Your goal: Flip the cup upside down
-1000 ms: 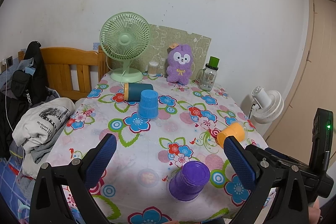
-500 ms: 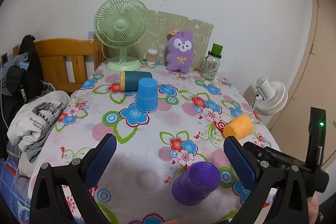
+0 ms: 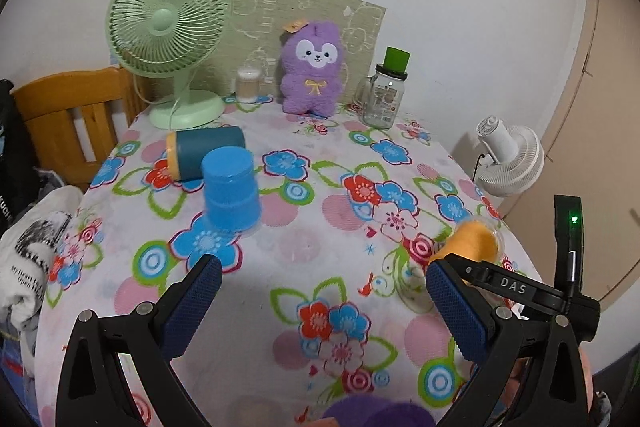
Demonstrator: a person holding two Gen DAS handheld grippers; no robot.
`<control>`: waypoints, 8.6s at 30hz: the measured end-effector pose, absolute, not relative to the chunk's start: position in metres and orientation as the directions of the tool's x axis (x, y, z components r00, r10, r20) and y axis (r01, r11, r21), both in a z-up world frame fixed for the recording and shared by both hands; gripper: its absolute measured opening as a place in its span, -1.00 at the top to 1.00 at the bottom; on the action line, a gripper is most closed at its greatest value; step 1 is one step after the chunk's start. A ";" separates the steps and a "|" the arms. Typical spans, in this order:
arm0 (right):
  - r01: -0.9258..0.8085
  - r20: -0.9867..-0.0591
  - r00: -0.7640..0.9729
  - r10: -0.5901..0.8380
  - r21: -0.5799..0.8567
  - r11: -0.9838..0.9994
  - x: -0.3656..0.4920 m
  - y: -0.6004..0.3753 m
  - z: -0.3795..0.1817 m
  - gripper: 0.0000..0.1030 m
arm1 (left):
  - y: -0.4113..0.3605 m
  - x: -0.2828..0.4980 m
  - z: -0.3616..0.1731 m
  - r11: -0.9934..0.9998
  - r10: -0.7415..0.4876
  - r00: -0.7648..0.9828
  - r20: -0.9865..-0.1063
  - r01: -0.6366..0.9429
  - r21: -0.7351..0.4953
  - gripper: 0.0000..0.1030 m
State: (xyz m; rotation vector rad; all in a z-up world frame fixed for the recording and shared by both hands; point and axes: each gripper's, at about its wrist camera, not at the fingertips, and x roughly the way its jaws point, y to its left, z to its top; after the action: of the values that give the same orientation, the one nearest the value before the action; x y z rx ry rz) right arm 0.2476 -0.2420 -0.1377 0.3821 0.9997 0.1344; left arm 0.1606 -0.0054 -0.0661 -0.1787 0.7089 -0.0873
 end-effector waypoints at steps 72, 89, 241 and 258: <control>-0.142 -0.679 0.643 0.355 0.350 0.926 0.093 -0.324 -0.127 -0.78 | -0.147 0.087 -0.090 0.963 -0.266 0.674 -0.689 0.148 -0.227 -1.00; -0.123 -0.692 0.639 0.336 0.340 0.932 0.100 -0.339 -0.137 -0.78 | -0.154 0.098 -0.126 0.971 -0.237 0.621 -0.747 0.127 -0.203 -0.99; -0.154 -0.669 0.690 0.277 0.239 0.959 0.100 -0.306 -0.100 -0.78 | -0.121 0.092 -0.062 0.973 -0.218 0.719 -0.660 0.104 -0.207 -1.00; -0.227 -0.603 0.747 0.281 0.167 0.960 0.103 -0.271 -0.049 -0.78 | -0.089 0.072 -0.032 0.979 -0.148 0.802 -0.579 0.038 -0.198 -1.00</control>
State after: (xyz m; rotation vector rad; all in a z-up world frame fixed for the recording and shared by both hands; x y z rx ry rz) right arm 0.1035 -0.2707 -0.0493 0.0846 0.6728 0.2785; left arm 0.0724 -0.0889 -0.0318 -0.1810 0.6331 -0.1000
